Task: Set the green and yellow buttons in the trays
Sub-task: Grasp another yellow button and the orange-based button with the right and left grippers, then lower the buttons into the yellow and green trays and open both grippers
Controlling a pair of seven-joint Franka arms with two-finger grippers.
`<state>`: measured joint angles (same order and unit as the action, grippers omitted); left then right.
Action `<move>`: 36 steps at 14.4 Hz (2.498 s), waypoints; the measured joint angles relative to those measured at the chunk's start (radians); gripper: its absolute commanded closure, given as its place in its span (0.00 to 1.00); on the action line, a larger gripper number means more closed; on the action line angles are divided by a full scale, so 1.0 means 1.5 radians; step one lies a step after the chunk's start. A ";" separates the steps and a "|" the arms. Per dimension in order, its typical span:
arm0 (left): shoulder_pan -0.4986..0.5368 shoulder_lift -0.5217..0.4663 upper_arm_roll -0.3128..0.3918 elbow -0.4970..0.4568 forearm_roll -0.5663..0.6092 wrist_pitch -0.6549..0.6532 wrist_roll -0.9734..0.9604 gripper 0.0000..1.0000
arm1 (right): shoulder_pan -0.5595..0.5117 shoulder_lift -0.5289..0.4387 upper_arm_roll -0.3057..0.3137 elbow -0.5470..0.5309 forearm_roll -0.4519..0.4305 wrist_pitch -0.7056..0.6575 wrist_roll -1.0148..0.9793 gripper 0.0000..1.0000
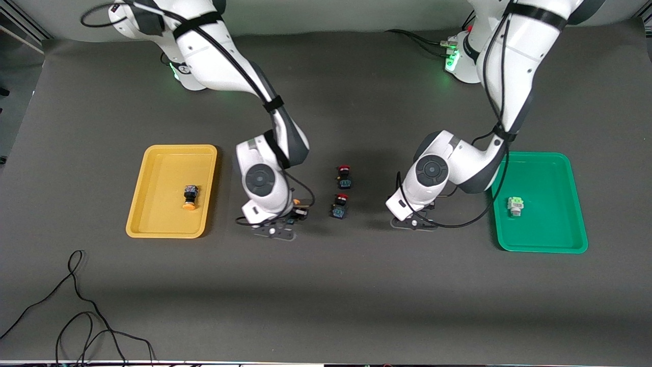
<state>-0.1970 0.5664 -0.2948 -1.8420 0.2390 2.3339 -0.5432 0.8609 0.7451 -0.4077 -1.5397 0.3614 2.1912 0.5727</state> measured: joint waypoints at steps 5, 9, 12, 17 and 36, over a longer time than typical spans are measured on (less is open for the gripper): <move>0.080 -0.158 0.003 0.022 -0.097 -0.205 0.081 1.00 | -0.003 -0.180 -0.143 0.005 -0.004 -0.246 -0.119 1.00; 0.250 -0.218 0.010 0.017 -0.106 -0.308 0.246 1.00 | -0.006 -0.252 -0.272 -0.031 -0.016 -0.325 -0.329 1.00; 0.386 -0.218 0.015 -0.003 -0.074 -0.289 0.388 1.00 | -0.009 -0.250 -0.340 -0.105 -0.016 -0.304 -0.478 1.00; 0.477 -0.159 0.016 -0.148 -0.010 -0.002 0.439 1.00 | -0.010 -0.247 -0.375 -0.302 -0.013 -0.078 -0.621 1.00; 0.510 -0.208 -0.069 0.117 0.007 -0.422 0.458 0.00 | 0.006 -0.112 -0.335 -0.439 0.259 0.168 -0.850 0.39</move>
<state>0.5675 0.2549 -0.3983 -1.6671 0.2493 1.7007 0.1437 0.8694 0.5771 -0.9106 -2.1985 0.7501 2.4436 -0.7021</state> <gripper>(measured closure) 0.000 0.339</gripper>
